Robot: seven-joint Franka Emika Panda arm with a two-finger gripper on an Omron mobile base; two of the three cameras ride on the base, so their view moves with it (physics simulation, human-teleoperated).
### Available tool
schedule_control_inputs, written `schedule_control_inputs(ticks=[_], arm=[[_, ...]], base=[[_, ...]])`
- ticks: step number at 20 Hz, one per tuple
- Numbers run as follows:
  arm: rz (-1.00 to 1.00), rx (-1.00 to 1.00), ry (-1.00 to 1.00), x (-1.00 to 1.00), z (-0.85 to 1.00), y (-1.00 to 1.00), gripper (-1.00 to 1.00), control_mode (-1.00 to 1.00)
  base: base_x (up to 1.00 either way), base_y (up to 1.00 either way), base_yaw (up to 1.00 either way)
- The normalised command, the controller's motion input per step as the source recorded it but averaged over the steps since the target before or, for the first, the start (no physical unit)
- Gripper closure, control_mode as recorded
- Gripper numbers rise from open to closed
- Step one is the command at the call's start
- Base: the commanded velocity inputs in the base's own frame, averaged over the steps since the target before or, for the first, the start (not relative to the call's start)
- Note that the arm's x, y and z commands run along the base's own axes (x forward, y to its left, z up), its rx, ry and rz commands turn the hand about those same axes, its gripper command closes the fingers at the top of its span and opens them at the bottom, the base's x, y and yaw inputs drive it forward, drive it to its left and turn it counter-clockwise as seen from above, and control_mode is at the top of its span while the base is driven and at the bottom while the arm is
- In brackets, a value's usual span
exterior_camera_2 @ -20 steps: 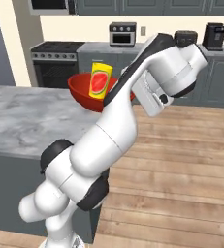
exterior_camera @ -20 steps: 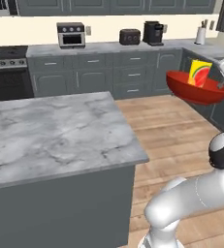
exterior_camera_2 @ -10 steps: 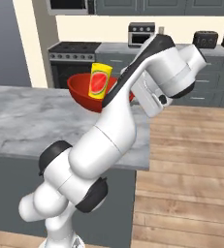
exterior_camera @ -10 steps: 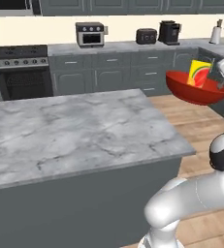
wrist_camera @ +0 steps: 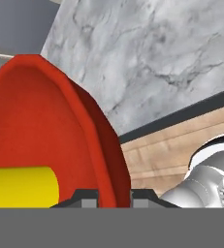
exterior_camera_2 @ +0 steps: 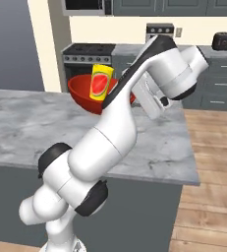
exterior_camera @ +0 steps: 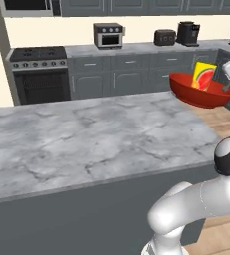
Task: Place the cup inside the bowl on the dining table and move the bowl to any counter.
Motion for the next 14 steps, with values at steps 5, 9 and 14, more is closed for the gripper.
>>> schedule_control_inputs(ticks=[5,9,14], arm=[[0.0,0.0,0.0,0.0,0.0,0.0,1.0,1.0],[0.0,0.0,0.0,0.0,0.0,0.0,1.0,1.0],[0.0,0.0,0.0,0.0,0.0,0.0,1.0,1.0]], base=[[0.07,0.88,0.0],[0.12,0.58,0.0],[0.0,0.0,0.0]])
